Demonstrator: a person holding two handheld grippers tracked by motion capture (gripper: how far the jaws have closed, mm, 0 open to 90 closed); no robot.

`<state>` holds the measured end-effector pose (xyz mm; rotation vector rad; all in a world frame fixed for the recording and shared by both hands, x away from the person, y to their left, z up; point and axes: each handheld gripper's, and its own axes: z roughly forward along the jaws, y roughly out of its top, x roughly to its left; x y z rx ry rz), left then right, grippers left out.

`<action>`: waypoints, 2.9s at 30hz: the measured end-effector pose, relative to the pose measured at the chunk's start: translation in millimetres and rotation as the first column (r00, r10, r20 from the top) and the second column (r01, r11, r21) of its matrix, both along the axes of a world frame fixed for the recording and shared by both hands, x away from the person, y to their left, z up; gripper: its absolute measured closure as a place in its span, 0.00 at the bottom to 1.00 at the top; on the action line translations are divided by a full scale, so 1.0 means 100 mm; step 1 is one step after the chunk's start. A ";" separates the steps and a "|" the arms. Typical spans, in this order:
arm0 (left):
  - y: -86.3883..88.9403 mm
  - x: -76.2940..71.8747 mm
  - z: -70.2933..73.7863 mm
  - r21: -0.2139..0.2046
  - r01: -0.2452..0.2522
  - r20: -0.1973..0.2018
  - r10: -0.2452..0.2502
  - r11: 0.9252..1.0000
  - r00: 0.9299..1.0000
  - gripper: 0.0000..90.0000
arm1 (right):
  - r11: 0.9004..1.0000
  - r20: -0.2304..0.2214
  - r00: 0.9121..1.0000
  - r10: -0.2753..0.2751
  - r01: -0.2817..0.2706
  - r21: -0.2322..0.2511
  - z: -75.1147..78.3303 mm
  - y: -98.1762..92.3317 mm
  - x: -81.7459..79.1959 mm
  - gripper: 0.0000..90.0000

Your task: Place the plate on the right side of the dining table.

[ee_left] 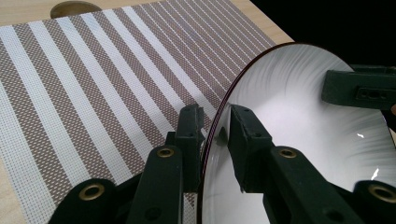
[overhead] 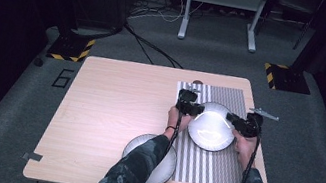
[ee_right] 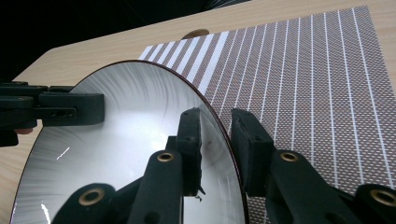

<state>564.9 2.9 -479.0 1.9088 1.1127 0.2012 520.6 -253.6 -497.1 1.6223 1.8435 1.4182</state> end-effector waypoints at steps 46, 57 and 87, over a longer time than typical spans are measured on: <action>-0.22 0.08 -0.18 0.143 -0.181 -0.047 0.189 0.973 0.981 0.50 | 0.988 -0.085 0.989 -0.122 0.113 -0.107 -0.11 0.12 0.11 0.69; -0.21 -0.07 0.01 0.099 -0.124 -0.054 0.130 0.987 0.990 0.33 | 0.989 -0.079 0.993 -0.087 0.077 -0.128 0.08 0.18 -0.03 0.30; 0.70 -1.01 0.41 0.049 0.028 0.067 -0.031 0.998 0.997 0.16 | 0.971 0.013 0.997 0.073 -0.068 -0.230 0.44 0.28 -0.87 0.00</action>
